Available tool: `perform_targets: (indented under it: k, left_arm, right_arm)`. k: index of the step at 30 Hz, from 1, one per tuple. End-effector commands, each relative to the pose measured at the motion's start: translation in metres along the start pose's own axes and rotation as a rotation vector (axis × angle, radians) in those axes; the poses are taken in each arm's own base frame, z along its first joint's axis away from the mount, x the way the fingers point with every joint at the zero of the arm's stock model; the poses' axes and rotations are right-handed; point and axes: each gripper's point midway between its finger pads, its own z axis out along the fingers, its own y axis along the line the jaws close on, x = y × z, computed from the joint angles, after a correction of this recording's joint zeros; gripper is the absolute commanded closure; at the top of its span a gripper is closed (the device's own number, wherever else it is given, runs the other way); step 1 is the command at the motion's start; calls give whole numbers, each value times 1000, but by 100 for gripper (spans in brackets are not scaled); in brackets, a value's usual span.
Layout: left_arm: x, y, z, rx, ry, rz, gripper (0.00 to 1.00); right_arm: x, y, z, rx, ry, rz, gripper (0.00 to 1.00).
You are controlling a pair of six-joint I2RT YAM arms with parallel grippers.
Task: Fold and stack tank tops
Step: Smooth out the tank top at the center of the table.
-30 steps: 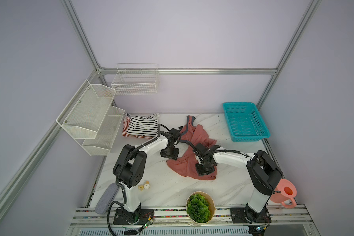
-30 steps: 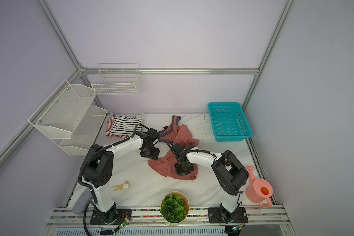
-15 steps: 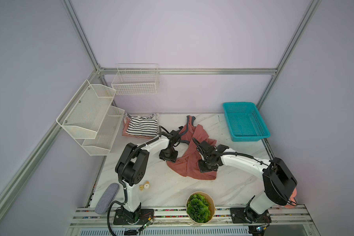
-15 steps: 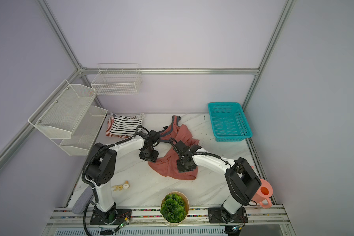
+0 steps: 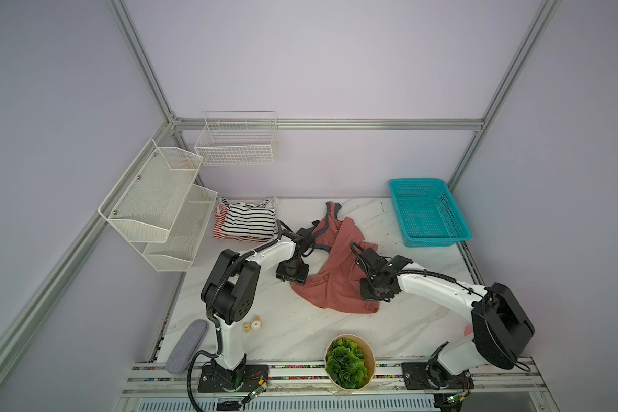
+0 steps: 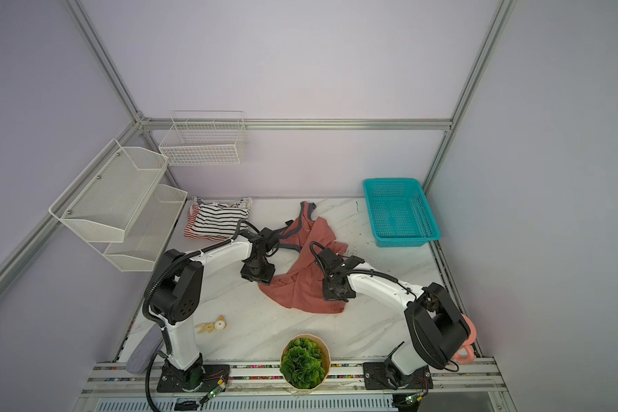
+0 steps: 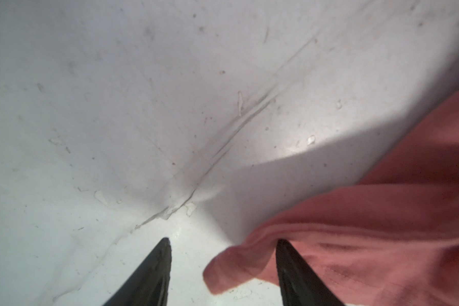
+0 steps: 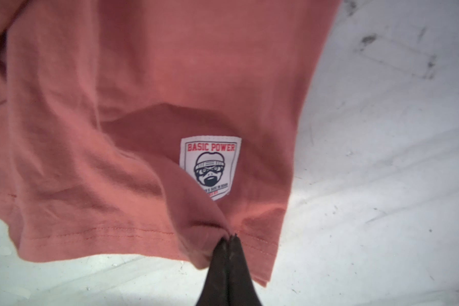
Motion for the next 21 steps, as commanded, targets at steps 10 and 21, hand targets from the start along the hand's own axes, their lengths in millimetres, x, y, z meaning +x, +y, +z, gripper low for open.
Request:
perform_targets:
  k: [10, 21]
  left_arm:
    - [-23, 1, -38, -3, -118, -1, 34]
    - [-29, 6, -47, -24, -144, 16, 34]
  right_arm:
    - [13, -42, 1, 89, 43, 81, 100]
    - [27, -67, -6, 140, 77, 148, 84]
